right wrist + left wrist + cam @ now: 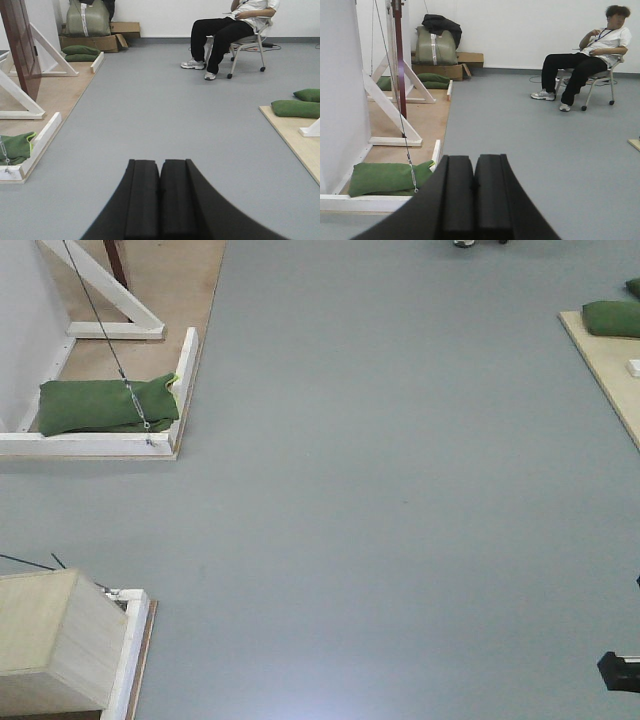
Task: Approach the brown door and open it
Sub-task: 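Drive the base forward toward the brown door beside the plywood platform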
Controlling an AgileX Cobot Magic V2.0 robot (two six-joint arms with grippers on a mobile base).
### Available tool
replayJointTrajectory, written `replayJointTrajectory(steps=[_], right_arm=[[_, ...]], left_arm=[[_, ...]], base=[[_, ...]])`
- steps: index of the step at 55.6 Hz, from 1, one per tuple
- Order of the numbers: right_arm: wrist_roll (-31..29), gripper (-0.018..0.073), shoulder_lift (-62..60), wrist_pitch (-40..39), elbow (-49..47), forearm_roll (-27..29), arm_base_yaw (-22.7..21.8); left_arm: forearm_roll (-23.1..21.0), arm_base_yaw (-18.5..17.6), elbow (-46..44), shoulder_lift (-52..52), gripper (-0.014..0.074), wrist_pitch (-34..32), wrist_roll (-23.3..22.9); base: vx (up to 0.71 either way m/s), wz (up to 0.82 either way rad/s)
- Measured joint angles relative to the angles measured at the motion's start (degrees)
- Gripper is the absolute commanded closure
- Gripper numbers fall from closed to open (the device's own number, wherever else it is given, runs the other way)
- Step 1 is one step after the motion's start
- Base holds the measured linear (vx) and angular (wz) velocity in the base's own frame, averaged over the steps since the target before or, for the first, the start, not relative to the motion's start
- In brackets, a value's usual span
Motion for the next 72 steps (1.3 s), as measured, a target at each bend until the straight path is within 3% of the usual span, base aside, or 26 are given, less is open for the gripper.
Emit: replayJointTrajectory(steps=[72], right_arm=[[0.0, 0.0559, 0.0, 0.0, 0.0, 0.0, 0.0]], left_arm=[[0.0, 0.0, 0.0, 0.0, 0.0603, 0.0, 0.0]], base=[[0.31, 0.07]])
